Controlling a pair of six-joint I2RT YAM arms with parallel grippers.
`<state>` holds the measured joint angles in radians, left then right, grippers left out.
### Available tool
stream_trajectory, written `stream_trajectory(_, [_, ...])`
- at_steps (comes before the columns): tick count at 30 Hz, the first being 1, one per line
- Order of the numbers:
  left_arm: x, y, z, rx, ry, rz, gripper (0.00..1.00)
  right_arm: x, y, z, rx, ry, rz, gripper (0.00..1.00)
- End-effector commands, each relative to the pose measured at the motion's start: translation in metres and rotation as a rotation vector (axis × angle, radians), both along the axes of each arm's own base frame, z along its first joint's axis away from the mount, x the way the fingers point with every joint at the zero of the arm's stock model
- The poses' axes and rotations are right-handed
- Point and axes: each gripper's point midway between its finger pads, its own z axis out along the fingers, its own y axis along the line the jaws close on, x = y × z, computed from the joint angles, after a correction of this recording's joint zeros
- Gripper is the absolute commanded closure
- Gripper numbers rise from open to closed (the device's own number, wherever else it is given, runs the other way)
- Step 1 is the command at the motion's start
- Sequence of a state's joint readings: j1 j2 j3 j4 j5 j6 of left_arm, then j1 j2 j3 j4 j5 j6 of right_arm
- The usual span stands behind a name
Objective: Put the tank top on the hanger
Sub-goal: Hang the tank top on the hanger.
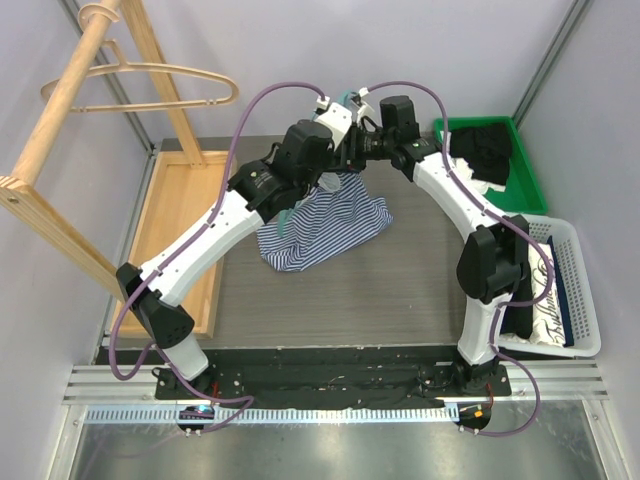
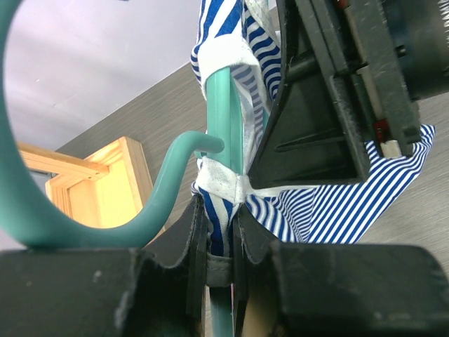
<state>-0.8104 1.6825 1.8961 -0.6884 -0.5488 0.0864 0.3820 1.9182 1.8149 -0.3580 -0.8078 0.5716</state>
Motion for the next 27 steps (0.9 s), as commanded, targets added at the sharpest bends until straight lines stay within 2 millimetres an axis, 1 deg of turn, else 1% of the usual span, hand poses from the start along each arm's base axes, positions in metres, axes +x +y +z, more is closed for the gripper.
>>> stream_trajectory(1, [0.0,-0.006,0.038,-0.119,-0.077,0.001,1.0,0.014,0.005,0.018,0.029,-0.057,-0.015,0.56])
stream_trajectory(3, [-0.001,-0.007,0.038,-0.124,-0.073,0.001,1.0,0.016,0.005,0.016,0.028,-0.055,-0.019,0.61])
stream_trajectory(4, [0.0,-0.007,0.037,-0.125,-0.07,-0.001,1.0,0.016,0.006,0.019,0.034,-0.058,-0.014,0.63])
stream_trajectory(5, [0.0,-0.007,0.037,-0.124,-0.069,-0.001,1.0,0.017,0.007,0.018,0.036,-0.055,-0.012,0.68])
stream_trajectory(7, [-0.001,-0.009,0.035,-0.125,-0.063,-0.007,1.0,0.017,0.007,0.02,0.04,-0.058,-0.008,0.72])
stream_trajectory(10, [0.0,-0.01,0.032,-0.13,-0.054,-0.008,1.0,0.015,0.008,0.024,0.052,-0.063,0.003,0.85])
stream_trajectory(12, [-0.001,-0.012,0.032,-0.131,-0.051,-0.012,1.0,0.015,0.008,0.024,0.052,-0.061,0.003,0.91])
stream_trajectory(13, [0.0,-0.012,0.031,-0.128,-0.051,-0.012,1.0,0.014,0.008,0.024,0.052,-0.063,0.003,0.97])
stream_trajectory(14, [-0.001,-0.011,0.031,-0.128,-0.051,-0.012,1.0,0.015,0.008,0.024,0.052,-0.065,0.004,0.99])
stream_trajectory(21, [-0.002,-0.01,0.032,-0.118,-0.053,-0.027,0.99,0.014,0.007,0.023,0.051,-0.071,0.012,0.99])
stream_trajectory(26, [-0.004,-0.016,0.027,-0.113,-0.039,-0.058,0.91,0.009,0.011,0.024,0.069,-0.071,0.051,0.99])
stream_trajectory(27, [-0.005,-0.016,0.028,-0.11,-0.038,-0.068,0.86,0.009,0.011,0.025,0.071,-0.075,0.054,0.99])
